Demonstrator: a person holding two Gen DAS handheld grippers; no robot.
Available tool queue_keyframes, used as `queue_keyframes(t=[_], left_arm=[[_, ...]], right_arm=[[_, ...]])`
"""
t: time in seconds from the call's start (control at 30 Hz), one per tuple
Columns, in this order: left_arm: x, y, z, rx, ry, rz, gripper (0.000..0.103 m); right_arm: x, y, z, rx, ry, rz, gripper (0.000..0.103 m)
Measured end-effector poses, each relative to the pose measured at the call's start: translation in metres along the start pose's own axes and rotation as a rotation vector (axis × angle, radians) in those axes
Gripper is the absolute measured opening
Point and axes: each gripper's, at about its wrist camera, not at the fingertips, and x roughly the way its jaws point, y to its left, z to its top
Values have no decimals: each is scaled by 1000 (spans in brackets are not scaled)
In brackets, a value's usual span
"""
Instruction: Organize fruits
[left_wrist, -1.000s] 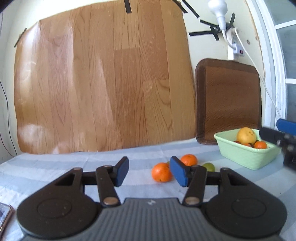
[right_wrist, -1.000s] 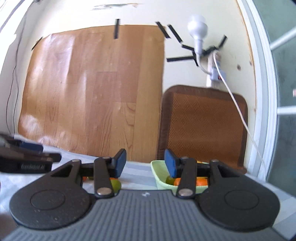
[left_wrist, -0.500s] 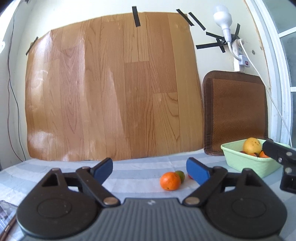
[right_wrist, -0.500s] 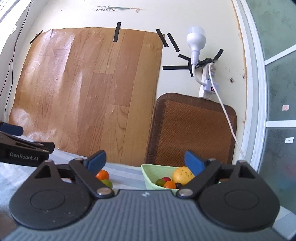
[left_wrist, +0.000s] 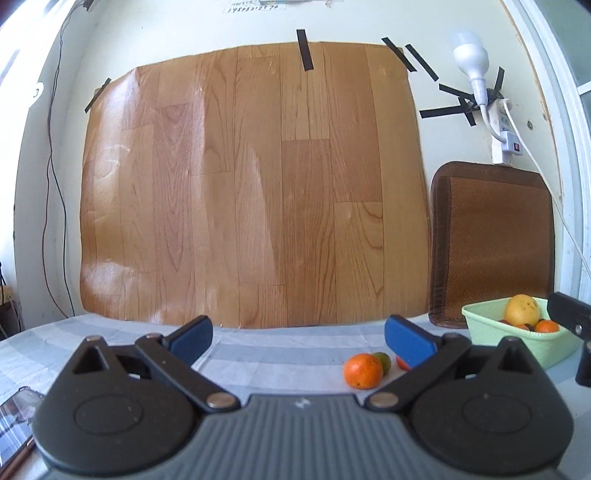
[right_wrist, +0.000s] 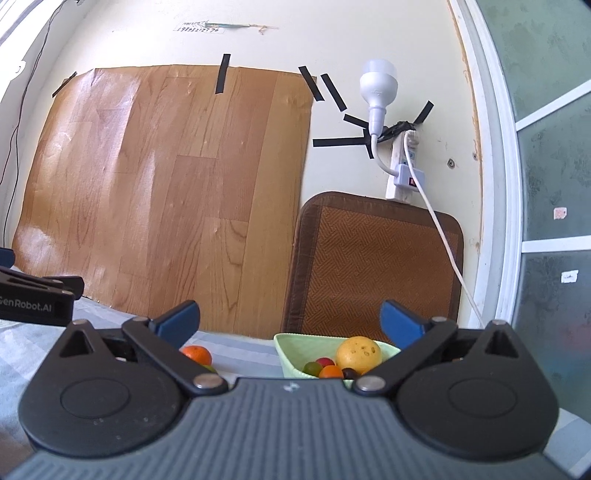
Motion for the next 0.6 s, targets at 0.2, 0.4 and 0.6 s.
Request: queue_keyframes(t=[0.2,0.4,0.6], left_arm=[[-8,-5,0,23,-43,10,103],[-5,-3,0,6,-27,9,103],[-4,-1,0,-6,-14,8,103]], right_arm=[[1,1,0,1,10,11,103],[1,2,0,0,13,10,103],[2,2,0,10,21,10,103]])
